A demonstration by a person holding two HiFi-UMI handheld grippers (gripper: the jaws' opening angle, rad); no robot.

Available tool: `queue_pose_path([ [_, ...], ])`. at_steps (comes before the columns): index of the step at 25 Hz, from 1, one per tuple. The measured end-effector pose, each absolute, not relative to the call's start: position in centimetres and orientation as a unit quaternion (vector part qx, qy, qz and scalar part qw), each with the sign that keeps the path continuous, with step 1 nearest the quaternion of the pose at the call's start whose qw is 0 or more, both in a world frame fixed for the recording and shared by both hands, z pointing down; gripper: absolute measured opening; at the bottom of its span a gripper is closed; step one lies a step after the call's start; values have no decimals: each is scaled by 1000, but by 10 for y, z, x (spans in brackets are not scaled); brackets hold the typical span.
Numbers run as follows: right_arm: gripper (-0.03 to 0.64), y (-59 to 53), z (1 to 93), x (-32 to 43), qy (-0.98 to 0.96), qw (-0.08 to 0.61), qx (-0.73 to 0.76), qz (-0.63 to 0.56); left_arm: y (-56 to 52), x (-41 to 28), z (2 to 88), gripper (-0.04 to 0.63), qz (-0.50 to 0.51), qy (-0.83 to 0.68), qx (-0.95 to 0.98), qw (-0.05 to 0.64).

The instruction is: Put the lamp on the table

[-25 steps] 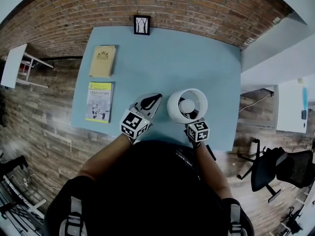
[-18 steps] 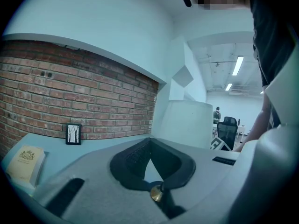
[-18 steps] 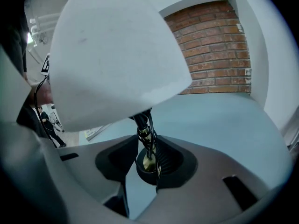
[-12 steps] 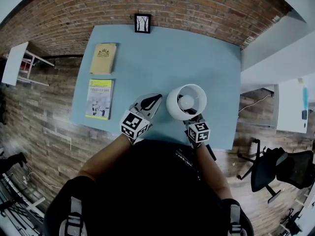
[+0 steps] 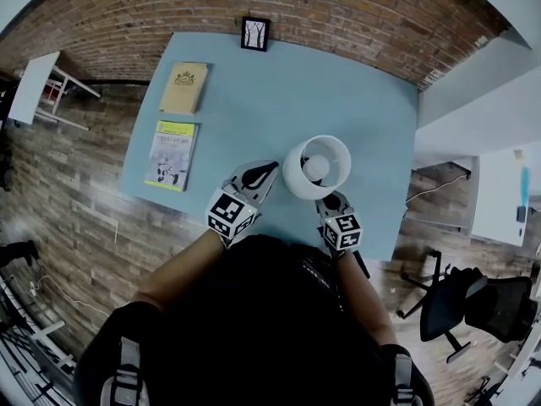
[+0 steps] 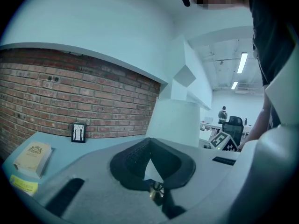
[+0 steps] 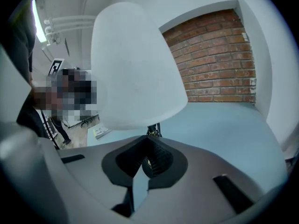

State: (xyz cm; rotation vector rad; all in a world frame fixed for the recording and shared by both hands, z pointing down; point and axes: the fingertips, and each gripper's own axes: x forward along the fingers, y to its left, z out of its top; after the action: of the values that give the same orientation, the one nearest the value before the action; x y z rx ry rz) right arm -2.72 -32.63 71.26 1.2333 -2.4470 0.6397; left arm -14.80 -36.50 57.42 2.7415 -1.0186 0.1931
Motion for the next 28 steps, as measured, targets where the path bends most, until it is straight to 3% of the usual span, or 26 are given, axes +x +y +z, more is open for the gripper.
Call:
queue_pose_path([
  [28, 15, -222, 626, 45, -911, 132, 360, 150, -218, -78, 551, 9, 43, -444, 888, 110],
])
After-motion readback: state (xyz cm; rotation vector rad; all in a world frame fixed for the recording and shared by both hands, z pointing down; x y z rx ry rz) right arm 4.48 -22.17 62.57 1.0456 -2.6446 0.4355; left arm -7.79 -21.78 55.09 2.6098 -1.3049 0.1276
